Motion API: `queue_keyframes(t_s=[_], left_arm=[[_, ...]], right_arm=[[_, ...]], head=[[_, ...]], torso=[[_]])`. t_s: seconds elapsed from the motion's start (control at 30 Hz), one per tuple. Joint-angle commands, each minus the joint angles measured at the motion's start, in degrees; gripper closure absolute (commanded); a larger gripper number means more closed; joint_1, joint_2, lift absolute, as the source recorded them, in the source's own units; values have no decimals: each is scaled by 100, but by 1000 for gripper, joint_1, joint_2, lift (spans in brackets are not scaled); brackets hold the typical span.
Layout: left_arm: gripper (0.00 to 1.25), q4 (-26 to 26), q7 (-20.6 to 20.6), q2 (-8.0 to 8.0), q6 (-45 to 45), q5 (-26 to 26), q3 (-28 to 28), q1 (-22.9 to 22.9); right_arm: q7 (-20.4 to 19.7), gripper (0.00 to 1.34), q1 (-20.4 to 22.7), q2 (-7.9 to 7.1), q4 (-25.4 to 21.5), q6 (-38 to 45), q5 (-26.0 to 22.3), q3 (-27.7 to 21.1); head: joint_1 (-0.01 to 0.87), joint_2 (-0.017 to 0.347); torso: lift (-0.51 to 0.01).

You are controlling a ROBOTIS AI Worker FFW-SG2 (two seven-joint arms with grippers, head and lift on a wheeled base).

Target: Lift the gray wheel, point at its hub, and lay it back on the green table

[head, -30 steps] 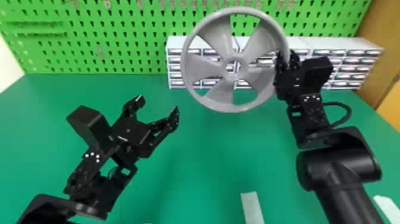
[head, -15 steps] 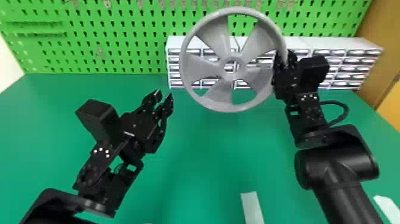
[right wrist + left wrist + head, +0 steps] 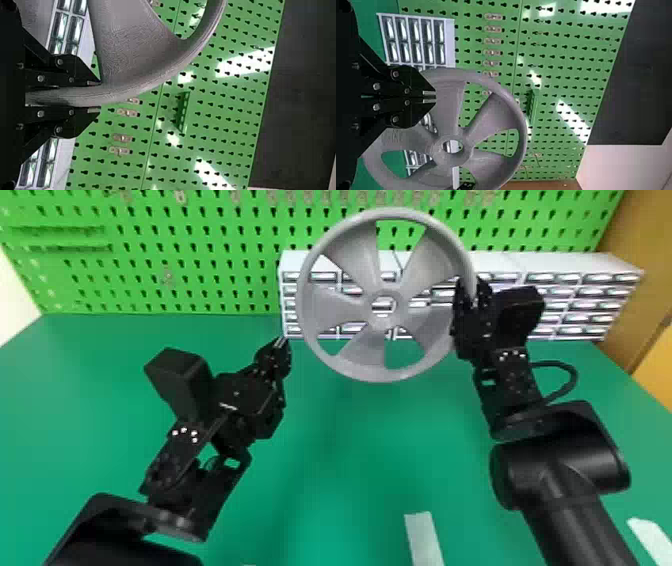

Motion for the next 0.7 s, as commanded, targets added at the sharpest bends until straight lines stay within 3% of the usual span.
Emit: queue_keyframes(t_s=[0.0, 0.27, 0.67], left_arm=[[1228, 183, -1, -36, 136, -114, -76, -175], [1228, 473, 25, -53, 294, -272, -269, -448], [1228, 825, 245, -159, 452, -61, -559, -993]], right_arm=[[-9, 1216, -21, 2, -1, 0, 3, 60], [-17, 1217, -13, 37, -1, -26, -58, 148], [-35, 1217, 23, 46, 8, -35, -58, 236]], head=[[692, 48], [692, 48], [692, 48]], torso=[[-93], [-93], [-93]])
